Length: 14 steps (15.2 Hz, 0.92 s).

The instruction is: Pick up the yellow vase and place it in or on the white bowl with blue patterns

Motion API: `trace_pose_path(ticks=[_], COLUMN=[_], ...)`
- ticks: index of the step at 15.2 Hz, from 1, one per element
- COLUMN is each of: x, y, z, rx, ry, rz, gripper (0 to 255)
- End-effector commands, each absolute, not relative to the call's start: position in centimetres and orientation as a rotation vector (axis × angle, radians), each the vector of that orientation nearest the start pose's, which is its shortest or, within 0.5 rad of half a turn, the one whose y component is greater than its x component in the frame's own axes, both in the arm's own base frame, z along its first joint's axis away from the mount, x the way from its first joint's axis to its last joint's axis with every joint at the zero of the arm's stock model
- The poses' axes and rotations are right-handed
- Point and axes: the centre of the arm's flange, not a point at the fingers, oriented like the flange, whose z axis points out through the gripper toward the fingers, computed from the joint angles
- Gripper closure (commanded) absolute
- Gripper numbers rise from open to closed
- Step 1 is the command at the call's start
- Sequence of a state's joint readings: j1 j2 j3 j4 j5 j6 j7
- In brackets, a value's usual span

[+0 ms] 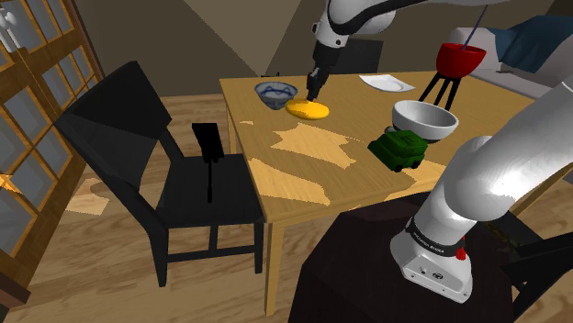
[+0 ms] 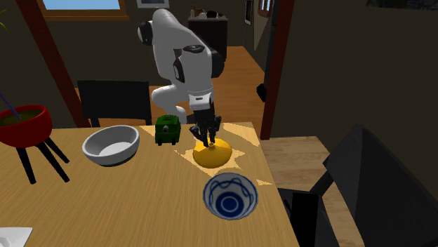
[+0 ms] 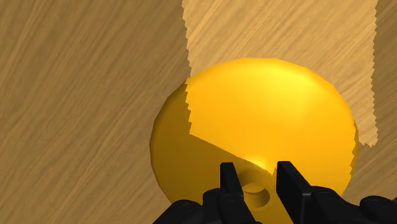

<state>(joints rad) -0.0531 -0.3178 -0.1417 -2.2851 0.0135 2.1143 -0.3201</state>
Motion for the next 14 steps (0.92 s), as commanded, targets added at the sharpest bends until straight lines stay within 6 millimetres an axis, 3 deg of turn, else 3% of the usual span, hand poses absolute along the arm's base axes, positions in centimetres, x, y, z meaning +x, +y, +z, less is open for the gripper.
trace_pose_path(ticks=[1, 14], x=[46.0, 46.0], y=[-9.4, -9.4], z=[50.3, 57.2], rx=[-3.108, -3.108], ry=[-0.191, -0.191], rz=[-0.239, -0.239], gripper=[255, 255])
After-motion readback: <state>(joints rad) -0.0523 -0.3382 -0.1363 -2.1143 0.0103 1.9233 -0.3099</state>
